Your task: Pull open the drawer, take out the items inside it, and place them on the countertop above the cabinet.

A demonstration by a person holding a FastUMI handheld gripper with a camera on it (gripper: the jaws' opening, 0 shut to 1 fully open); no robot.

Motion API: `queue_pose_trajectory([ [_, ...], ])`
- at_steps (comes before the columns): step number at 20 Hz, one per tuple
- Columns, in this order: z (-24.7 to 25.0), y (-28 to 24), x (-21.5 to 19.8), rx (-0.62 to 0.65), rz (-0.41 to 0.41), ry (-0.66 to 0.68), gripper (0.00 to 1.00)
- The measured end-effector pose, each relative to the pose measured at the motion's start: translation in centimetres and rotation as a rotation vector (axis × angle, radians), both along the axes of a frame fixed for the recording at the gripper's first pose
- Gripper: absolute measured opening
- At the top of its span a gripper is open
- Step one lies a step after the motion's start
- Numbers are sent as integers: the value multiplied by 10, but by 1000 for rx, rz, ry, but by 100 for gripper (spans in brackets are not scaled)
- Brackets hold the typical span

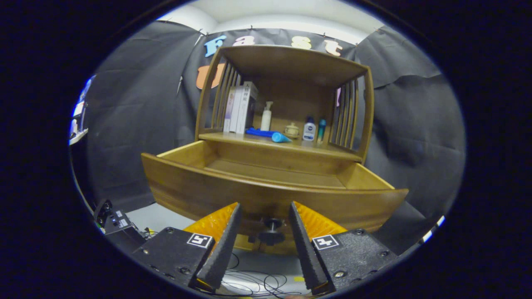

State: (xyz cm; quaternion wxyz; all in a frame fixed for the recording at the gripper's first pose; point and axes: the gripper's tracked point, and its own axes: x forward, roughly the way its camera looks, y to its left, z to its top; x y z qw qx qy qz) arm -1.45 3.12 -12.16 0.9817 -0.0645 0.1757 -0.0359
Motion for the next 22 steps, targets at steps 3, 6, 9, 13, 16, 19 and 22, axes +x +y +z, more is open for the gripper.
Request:
queue_pose_trajectory([
  [3, -3, -9, 5, 1, -28, -19, 74],
  [6, -13, -14, 11, 15, -39, -20, 74],
  [9, -25, -14, 16, 38, -36, -7, 73],
  [13, -27, -8, 21, 49, -34, -24, 74],
  [16, -32, -10, 22, 8, -55, -31, 95],
  [19, -31, -9, 23, 9, -70, -52, 100],
  [22, -31, -13, 25, -4, -86, -59, 100],
])
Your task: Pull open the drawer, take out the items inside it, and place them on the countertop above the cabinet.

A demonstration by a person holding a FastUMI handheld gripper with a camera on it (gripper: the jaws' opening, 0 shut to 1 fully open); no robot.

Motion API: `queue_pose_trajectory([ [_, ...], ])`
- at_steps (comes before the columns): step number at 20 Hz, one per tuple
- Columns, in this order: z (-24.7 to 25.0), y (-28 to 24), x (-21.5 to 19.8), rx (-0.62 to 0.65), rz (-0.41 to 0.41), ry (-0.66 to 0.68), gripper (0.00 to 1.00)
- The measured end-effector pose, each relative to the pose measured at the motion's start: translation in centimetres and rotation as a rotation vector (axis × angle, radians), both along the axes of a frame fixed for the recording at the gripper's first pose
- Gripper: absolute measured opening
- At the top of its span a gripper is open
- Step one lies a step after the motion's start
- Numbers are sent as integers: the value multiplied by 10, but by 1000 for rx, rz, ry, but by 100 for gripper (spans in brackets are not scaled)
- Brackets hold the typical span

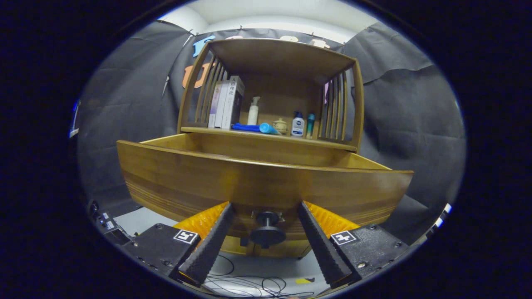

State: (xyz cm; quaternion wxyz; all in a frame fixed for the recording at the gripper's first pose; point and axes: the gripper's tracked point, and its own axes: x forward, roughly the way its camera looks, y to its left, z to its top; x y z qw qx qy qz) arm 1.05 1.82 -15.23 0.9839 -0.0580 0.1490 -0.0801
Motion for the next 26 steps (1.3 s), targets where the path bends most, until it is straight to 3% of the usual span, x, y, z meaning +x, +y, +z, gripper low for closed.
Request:
queue_pose_trajectory([
  [8, 0, -1, 20, 15, 12, -12, 100],
  [26, 4, -10, 132, 24, -9, -14, 100],
])
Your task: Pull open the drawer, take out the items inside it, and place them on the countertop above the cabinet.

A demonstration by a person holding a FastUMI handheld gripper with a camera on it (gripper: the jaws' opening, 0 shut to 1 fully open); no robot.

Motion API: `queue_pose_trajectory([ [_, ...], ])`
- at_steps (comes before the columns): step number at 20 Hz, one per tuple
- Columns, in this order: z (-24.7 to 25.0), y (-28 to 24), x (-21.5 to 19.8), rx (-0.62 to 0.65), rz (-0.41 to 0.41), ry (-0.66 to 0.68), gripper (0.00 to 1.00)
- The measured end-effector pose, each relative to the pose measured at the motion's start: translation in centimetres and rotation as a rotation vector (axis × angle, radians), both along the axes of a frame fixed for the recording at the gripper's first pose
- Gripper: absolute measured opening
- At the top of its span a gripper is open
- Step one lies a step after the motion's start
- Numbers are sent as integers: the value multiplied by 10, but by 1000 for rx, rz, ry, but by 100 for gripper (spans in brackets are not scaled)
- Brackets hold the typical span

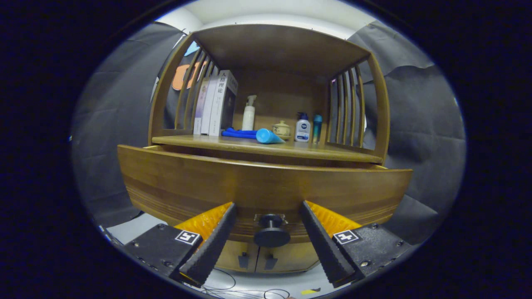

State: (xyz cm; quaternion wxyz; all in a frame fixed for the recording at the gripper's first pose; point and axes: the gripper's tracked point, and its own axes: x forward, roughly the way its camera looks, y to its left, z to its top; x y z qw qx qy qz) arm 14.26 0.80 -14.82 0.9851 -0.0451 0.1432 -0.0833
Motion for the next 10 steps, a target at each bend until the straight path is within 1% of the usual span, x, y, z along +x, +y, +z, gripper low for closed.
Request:
queue_pose_trajectory([
  [7, -4, -5, 43, 4, -5, -2, 100],
  [10, -3, -3, 37, 5, -8, 3, 100],
])
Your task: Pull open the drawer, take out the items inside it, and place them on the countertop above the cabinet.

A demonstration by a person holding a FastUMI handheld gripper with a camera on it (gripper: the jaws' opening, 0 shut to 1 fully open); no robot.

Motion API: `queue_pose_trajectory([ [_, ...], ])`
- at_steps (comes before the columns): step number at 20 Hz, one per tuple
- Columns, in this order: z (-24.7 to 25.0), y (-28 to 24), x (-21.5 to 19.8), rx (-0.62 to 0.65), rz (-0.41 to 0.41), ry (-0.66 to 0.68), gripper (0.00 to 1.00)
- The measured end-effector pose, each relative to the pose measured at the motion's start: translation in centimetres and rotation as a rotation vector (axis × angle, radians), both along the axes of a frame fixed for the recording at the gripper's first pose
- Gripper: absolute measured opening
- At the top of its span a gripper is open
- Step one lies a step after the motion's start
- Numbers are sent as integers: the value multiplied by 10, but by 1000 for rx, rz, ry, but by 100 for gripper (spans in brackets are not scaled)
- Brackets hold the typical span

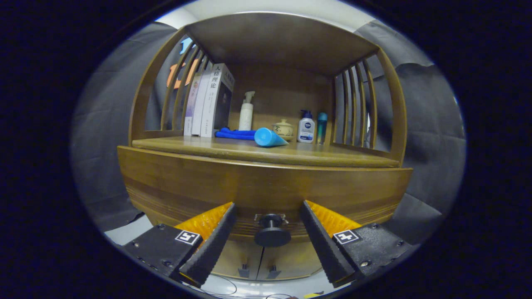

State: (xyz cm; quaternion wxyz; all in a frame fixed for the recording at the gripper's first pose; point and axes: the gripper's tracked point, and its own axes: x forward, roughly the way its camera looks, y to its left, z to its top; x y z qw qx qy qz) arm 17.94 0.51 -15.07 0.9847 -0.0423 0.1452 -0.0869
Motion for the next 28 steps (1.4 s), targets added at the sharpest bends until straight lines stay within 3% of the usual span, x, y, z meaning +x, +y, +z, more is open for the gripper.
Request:
queue_pose_trajectory([
  [10, -1, 0, 1, 5, 8, 19, 100],
  [13, 4, -3, 2, -14, -26, 5, 100],
  [22, 2, 1, 3, -66, 121, -104, 100],
  [25, 13, -9, -1, -96, 111, -128, 100],
  [28, 19, 0, -19, -22, 130, -134, 99],
])
